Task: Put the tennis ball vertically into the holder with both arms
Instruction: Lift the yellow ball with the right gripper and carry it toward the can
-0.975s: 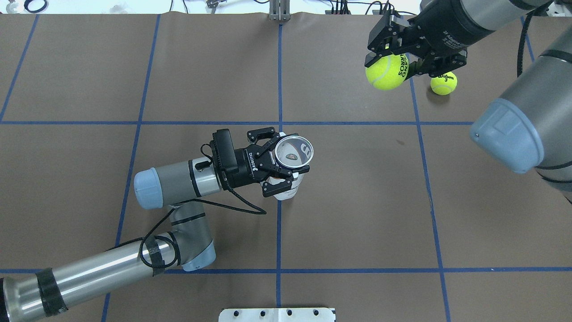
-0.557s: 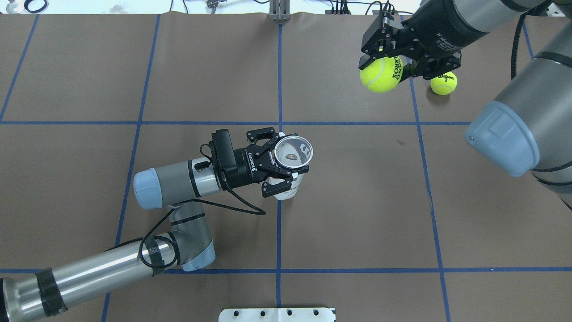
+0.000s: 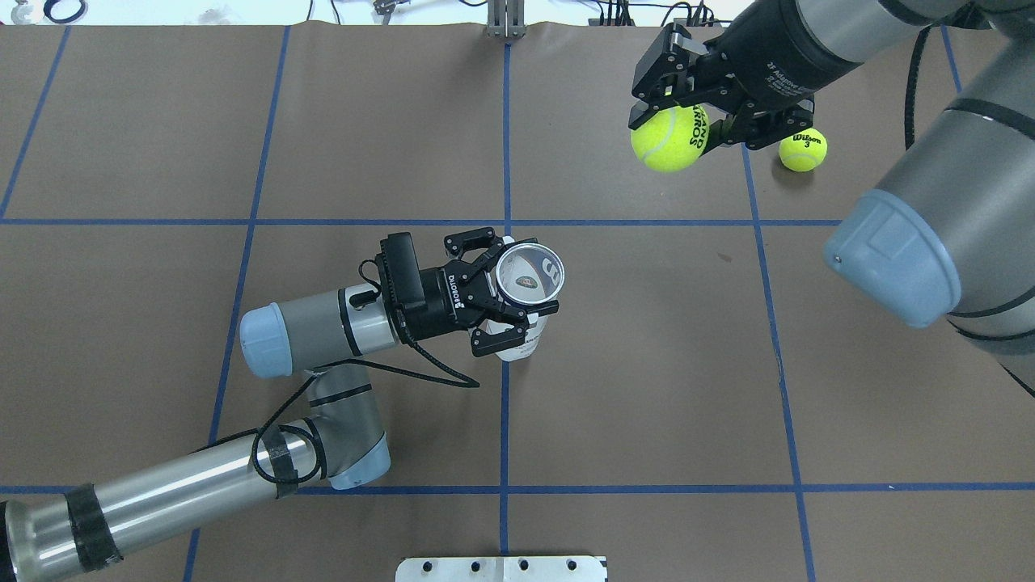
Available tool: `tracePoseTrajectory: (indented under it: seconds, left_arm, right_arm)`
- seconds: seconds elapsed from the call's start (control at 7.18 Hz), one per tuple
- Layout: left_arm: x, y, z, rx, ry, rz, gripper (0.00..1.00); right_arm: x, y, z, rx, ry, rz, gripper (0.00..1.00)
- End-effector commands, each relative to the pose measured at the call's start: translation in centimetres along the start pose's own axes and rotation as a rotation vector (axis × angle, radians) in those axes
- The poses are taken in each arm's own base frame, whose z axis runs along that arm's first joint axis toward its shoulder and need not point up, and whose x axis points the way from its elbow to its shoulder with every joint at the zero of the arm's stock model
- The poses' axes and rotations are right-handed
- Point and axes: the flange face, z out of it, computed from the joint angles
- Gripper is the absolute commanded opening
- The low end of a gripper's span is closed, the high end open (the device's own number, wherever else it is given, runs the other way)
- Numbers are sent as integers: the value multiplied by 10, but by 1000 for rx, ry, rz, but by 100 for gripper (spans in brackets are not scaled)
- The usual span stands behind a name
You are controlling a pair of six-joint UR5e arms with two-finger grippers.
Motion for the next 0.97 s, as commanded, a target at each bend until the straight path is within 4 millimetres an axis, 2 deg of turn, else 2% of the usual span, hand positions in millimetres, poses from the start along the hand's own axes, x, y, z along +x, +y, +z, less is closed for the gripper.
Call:
tracePoseTrajectory:
  seconds: [0.0,0.7,0.84]
  left_arm:
    - [0,0,-1,0,0,0,86]
    - [-2,2,-3,-4,-3,1,86]
    - [-3,1,-3,-4,-4,2,86]
  right_arm:
    - [-2,4,4,-5,2,-2,32]
    - [-6,11,14,-4,9,3,35]
    - [-16,16,14,-8,-1,2,35]
